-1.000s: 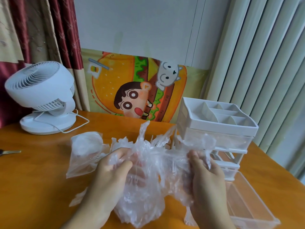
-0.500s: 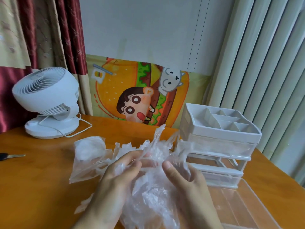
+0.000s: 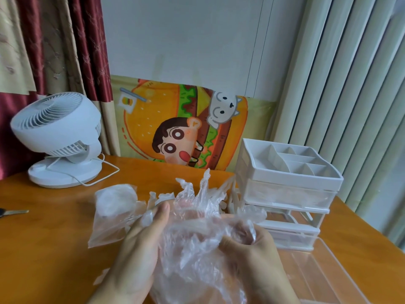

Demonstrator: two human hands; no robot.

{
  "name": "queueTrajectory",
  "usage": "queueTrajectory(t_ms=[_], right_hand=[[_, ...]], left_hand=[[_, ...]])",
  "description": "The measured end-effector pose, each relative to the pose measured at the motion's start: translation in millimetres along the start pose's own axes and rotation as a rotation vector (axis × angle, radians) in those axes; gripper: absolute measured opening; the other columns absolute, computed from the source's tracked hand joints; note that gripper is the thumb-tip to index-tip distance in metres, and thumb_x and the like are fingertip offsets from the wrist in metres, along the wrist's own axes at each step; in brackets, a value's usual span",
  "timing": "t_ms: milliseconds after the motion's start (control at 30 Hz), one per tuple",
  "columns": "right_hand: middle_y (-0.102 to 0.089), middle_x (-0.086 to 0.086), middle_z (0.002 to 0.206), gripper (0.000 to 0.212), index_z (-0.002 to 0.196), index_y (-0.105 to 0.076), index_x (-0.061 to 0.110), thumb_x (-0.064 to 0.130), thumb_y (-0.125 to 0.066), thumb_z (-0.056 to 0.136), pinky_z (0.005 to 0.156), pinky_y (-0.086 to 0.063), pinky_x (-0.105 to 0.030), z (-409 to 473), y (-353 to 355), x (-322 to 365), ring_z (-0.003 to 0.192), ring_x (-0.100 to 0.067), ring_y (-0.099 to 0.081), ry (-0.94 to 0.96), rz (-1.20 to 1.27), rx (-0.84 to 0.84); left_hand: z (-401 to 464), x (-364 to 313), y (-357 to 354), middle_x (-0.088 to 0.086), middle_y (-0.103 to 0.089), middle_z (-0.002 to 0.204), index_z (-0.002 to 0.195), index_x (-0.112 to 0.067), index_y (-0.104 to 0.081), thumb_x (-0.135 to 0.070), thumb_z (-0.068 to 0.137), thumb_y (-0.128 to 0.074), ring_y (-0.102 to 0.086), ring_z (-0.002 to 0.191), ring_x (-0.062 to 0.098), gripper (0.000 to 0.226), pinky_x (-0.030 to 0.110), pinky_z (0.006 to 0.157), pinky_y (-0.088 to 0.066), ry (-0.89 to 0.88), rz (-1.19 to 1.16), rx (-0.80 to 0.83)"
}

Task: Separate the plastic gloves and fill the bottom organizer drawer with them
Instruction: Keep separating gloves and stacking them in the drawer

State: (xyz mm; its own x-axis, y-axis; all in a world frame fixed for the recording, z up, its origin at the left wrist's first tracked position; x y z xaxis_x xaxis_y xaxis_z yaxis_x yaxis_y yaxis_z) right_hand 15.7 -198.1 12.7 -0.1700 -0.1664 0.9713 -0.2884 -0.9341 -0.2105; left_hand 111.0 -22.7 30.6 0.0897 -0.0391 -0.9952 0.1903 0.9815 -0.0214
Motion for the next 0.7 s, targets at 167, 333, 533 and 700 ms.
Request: queueTrajectory(t_ms=[167,333,533,700], right_hand=[[-0.078,-0.027,0.1,0.025,0.099,-0.081,0.009,-0.009,-0.081,0.081,0.079,-0.056,-0.041,-2,2,2,0.084,-0.04,-0.076,0.059,0.029,-0.037],[-0.077,-0.026,0.091,0.036,0.103,-0.078,0.013,-0.013,-0.08,0.079,0.061,-0.053,-0.028,-3,-4,3,0.064,-0.028,-0.069,0.07,0.031,0.025],[-0.079,-0.023,0.104,0.031,0.105,-0.082,0.014,0.013,-0.09,0.074,0.089,-0.058,-0.048,-6,-3,13,0.096,-0.038,-0.077,0.02,0.168,-0.015],[-0.077,-0.023,0.115,0.03,0.118,-0.078,0.007,0.02,-0.078,0.091,0.086,-0.065,-0.045,-19,-15,16,0.105,-0.038,-0.077,-0.101,0.223,0.152]], left_hand=[[1,61,15,0.016,-0.044,0.158,0.149,-0.001,-0.049,-0.052,0.109,-0.031,-0.037,0.15,0.028,0.067,0.041,0.117,-0.03,-0.076,0.044,0.067],[-42,19,-14,0.008,-0.08,0.107,0.106,-0.01,-0.081,-0.016,0.093,-0.068,-0.076,0.104,0.022,0.019,0.038,0.094,-0.052,-0.05,-0.217,0.232],[-35,13,-7,0.014,-0.078,0.113,0.111,-0.011,-0.08,-0.004,0.099,-0.056,-0.075,0.101,0.038,0.028,0.056,0.098,-0.051,-0.036,-0.371,0.165],[-37,7,-7,0.015,-0.077,0.112,0.109,-0.016,-0.08,-0.01,0.1,-0.061,-0.075,0.098,0.039,0.022,0.056,0.094,-0.054,-0.067,-0.273,0.217]])
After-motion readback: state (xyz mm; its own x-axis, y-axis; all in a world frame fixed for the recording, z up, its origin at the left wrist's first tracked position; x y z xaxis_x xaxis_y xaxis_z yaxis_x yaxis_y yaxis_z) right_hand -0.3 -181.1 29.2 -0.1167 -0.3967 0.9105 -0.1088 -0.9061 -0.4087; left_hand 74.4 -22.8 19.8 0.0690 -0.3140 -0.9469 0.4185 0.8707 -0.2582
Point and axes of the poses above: each hand's wrist, its own z-axis towards the middle knuckle, its own y-axis out of the back of the hand, x = y × z, the point moved 4 cm from there along z, towards the middle knuckle
